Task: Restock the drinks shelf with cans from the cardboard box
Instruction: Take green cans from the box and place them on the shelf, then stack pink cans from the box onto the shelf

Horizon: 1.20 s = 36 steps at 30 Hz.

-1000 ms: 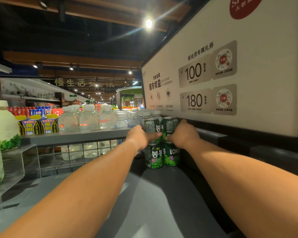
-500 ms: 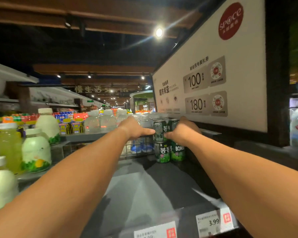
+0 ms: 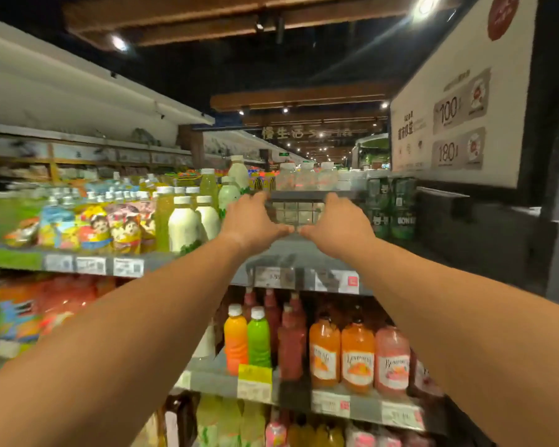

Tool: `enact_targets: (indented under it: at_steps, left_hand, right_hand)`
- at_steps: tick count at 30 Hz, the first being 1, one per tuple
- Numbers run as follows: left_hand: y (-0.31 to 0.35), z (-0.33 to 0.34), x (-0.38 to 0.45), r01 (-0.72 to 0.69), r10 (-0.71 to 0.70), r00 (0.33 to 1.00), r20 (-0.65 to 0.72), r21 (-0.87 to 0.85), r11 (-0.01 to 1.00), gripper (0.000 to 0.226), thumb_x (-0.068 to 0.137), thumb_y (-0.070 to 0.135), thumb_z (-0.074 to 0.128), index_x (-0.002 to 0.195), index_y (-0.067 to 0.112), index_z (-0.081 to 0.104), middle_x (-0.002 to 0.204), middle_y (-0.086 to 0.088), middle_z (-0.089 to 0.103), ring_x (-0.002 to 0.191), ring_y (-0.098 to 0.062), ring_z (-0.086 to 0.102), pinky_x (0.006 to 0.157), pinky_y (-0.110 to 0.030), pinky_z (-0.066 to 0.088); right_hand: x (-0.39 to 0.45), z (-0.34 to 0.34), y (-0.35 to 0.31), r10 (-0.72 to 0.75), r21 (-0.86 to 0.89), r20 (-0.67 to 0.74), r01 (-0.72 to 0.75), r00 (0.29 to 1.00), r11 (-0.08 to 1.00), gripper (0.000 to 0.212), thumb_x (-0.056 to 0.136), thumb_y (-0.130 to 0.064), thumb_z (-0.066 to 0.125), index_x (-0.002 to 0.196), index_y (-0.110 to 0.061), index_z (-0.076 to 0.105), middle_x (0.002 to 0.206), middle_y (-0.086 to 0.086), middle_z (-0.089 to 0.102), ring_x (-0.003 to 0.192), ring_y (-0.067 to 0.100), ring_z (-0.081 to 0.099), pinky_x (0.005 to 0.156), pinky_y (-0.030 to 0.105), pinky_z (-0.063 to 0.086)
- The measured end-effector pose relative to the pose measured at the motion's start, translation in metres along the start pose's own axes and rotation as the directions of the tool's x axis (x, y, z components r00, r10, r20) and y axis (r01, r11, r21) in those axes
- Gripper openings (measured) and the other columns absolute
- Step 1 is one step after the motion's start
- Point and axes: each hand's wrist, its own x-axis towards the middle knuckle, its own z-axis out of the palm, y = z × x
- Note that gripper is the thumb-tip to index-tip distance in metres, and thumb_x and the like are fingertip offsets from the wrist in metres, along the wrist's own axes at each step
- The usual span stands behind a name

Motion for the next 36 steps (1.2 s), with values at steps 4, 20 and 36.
enact_targets:
  at_steps: [4, 20, 36]
  left_hand:
    - [-0.039, -0.054, -0.072, 0.024, -0.007, 0.997, -0.072, 0.229, 0.973, 0.087, 0.078, 0.061, 0.075, 0.149, 0.02, 0.044, 0.141, -0.013, 0.052, 0.132, -0.034, 0.046, 0.11, -0.042, 0.038]
    - [-0.285, -0.132, -0.42, 0.629, -0.641, 0.766, -0.036, 0.246, 0.738, 0.08, 0.084, 0.053, 0.074, 0.148, 0.016, 0.044, 0.143, -0.012, 0.049, 0.135, -0.034, 0.043, 0.113, -0.042, 0.034]
    - [-0.404, -0.022, -0.502, 0.796, -0.868, 0.486, 0.096, 0.36, 0.486, 0.083, 0.079, 0.059, 0.068, 0.148, 0.022, 0.041, 0.143, -0.01, 0.052, 0.132, -0.034, 0.047, 0.112, -0.045, 0.039]
  right_hand:
    - [-0.054, 0.016, -0.063, -0.161, 0.055, -0.013, 0.161, 0.987, 0.985, 0.079, 0.077, -0.066, 0.067, 0.129, -0.01, 0.045, 0.128, 0.014, 0.05, 0.12, 0.035, 0.048, 0.097, 0.045, 0.044]
    - [-0.347, 0.197, -0.264, -0.423, 0.387, 0.404, 0.267, 0.811, 0.883, 0.072, 0.077, -0.058, 0.069, 0.13, -0.014, 0.048, 0.128, 0.01, 0.052, 0.12, 0.033, 0.048, 0.099, 0.041, 0.042]
    - [-0.39, 0.371, -0.261, -0.414, 0.351, 0.698, 0.225, 0.584, 0.909, 0.083, 0.081, -0.066, 0.062, 0.139, -0.011, 0.04, 0.142, 0.013, 0.044, 0.127, 0.033, 0.045, 0.104, 0.042, 0.041]
